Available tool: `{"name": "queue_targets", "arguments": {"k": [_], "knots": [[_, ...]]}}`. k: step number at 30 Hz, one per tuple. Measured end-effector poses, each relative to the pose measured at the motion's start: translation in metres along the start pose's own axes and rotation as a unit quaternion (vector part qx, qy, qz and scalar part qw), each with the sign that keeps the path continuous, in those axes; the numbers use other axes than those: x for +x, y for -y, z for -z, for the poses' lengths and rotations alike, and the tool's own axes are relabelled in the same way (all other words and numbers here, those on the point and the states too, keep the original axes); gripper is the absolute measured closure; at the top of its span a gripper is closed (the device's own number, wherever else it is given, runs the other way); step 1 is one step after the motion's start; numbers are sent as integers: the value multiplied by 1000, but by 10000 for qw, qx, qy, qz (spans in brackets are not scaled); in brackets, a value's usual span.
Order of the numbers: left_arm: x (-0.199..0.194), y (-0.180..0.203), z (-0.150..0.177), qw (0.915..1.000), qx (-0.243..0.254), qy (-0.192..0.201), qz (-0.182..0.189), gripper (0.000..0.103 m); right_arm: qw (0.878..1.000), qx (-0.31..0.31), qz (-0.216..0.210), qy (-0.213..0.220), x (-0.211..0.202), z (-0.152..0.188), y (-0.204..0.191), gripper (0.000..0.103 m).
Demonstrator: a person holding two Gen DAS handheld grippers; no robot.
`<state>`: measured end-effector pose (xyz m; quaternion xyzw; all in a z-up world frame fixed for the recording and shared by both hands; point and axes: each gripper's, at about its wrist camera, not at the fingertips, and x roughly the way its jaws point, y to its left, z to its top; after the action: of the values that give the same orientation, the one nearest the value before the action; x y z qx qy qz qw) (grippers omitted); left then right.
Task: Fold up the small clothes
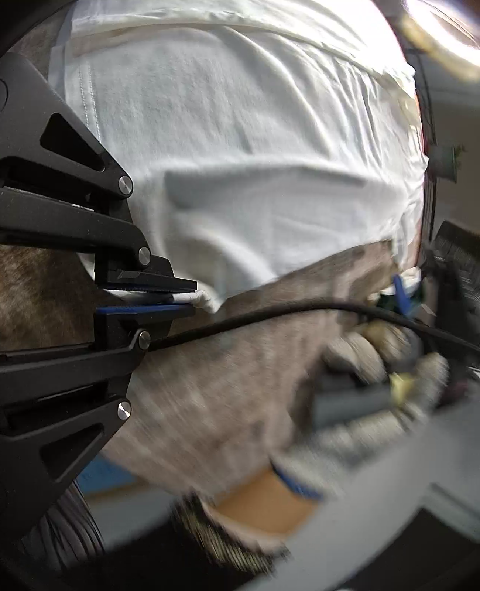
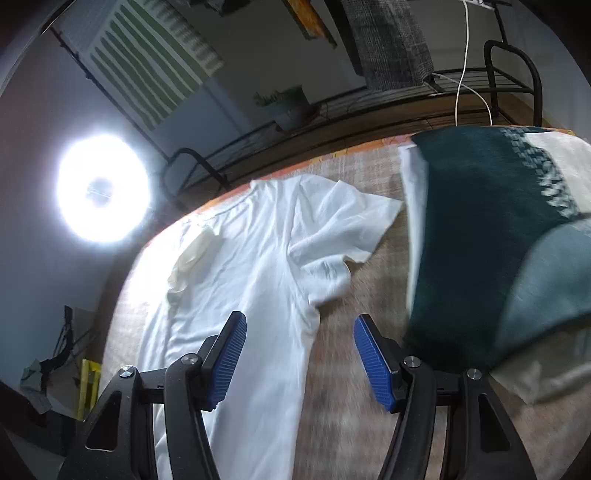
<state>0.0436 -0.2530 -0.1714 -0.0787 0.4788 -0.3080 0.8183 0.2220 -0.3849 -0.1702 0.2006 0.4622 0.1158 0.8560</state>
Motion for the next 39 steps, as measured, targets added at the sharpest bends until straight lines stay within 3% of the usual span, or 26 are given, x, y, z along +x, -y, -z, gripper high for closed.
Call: {"name": "queue_targets", "arguments": {"k": [4, 8, 9, 10, 13, 17, 21, 27, 31, 36, 39], "knots": [[-7, -8, -5, 9991, -313, 113, 270, 100, 9988, 109, 472, -92, 32, -9, 3, 39], [-5, -7, -8, 9990, -281, 155, 315, 100, 9982, 316, 501, -72, 49, -15, 9, 41], [-4, -7, -8, 9991, -256, 166, 301, 100, 9983, 302, 500, -55, 50, -18, 8, 52], [-4, -6, -7, 9991, -249, 165, 294, 100, 9985, 274, 464, -51, 52, -21, 6, 72], [-2, -9, -6, 9988, -315, 145, 351, 100, 9990, 100, 411, -145, 61, -23, -3, 99], [-7, -17, -5, 9966, -616, 174, 517, 100, 9949, -304, 958, -57, 60, -28, -21, 103], [-21, -29, -1, 9951, -750, 332, 546, 100, 9943, -317, 991, 226, 41, -39, -36, 103], [-40, -55, 1, 9909, -1111, 481, 580, 100, 9900, -681, 1196, 319, 37, -48, -73, 103], [-52, -71, 6, 9874, -1368, 571, 553, 100, 9825, -1193, 1403, 294, 47, -50, -110, 103], [-64, -98, 21, 9766, -1978, 586, 612, 100, 9751, -1719, 1393, 126, 75, -44, -158, 103], [-69, -112, 28, 9731, -2173, 611, 469, 100, 9708, -1972, 1365, -30, 97, -36, -182, 103]]}}
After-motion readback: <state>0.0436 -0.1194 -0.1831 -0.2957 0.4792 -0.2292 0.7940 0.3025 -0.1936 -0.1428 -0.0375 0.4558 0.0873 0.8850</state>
